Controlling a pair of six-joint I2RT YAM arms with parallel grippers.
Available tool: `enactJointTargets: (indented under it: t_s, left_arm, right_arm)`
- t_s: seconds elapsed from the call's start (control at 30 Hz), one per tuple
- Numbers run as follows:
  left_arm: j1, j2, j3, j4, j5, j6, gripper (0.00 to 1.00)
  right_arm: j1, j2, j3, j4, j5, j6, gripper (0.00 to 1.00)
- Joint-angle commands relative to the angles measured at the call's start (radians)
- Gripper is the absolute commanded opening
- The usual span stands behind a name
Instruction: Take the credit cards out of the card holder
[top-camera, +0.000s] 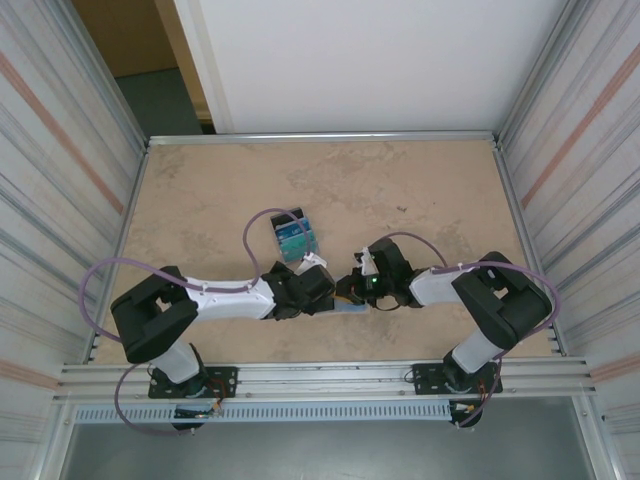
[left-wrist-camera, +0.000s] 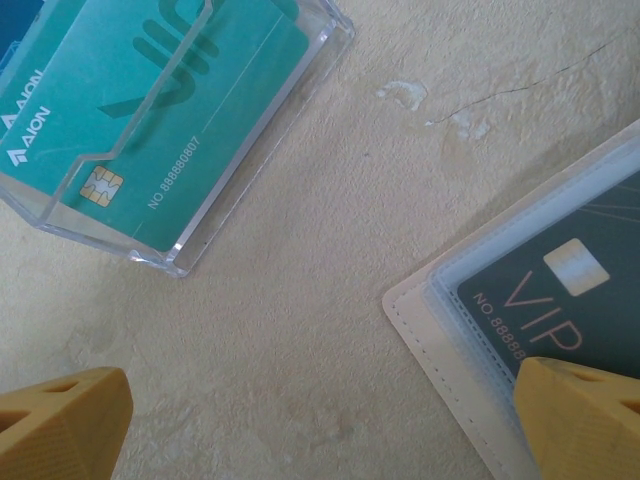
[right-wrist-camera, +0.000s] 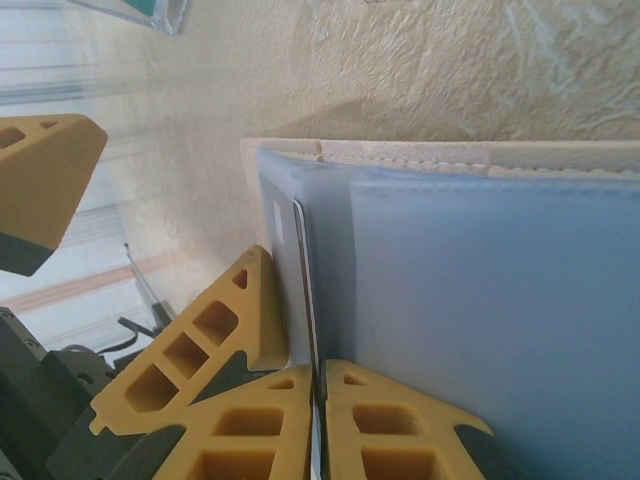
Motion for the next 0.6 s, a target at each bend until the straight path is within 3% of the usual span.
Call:
enactJointTargets:
  t_s: [0.0,0.57]
  left_arm:
    - [-0.007,0.038,-0.011,-0.086,0.020,0.003,0.99]
    - [-0.007,0.040,-0.003,-0.082,0.022,0.006,0.99]
  right_arm:
    - [-0.014,-0.024,-0.018,0.079,-0.039,0.033,0.10]
    - [-0.018,0.022,-0.020,0.115,-0.052,0.044,0.09]
